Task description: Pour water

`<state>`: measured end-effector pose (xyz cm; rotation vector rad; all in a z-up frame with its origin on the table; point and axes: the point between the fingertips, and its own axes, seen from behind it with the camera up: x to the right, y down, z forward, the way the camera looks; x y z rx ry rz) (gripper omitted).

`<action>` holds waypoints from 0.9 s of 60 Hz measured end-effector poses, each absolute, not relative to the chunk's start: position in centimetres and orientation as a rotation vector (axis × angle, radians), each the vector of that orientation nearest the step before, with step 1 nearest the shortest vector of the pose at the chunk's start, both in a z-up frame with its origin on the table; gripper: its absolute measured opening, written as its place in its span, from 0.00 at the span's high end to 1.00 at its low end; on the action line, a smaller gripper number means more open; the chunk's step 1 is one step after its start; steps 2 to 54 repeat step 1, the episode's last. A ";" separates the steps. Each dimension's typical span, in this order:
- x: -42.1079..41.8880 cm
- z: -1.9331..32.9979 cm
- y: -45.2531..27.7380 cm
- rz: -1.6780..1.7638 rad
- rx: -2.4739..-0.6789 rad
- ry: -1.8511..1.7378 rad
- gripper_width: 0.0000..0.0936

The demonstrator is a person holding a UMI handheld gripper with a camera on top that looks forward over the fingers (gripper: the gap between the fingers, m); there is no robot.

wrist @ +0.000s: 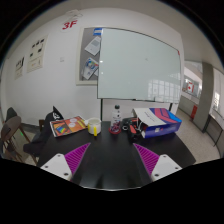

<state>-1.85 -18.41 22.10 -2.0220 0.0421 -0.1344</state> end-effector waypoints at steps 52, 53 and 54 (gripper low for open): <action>-1.9 22.1 -18.4 -0.131 -2.023 0.042 0.10; -1.9 22.1 -18.4 -0.131 -2.023 0.042 0.10; -1.9 22.1 -18.4 -0.131 -2.023 0.042 0.10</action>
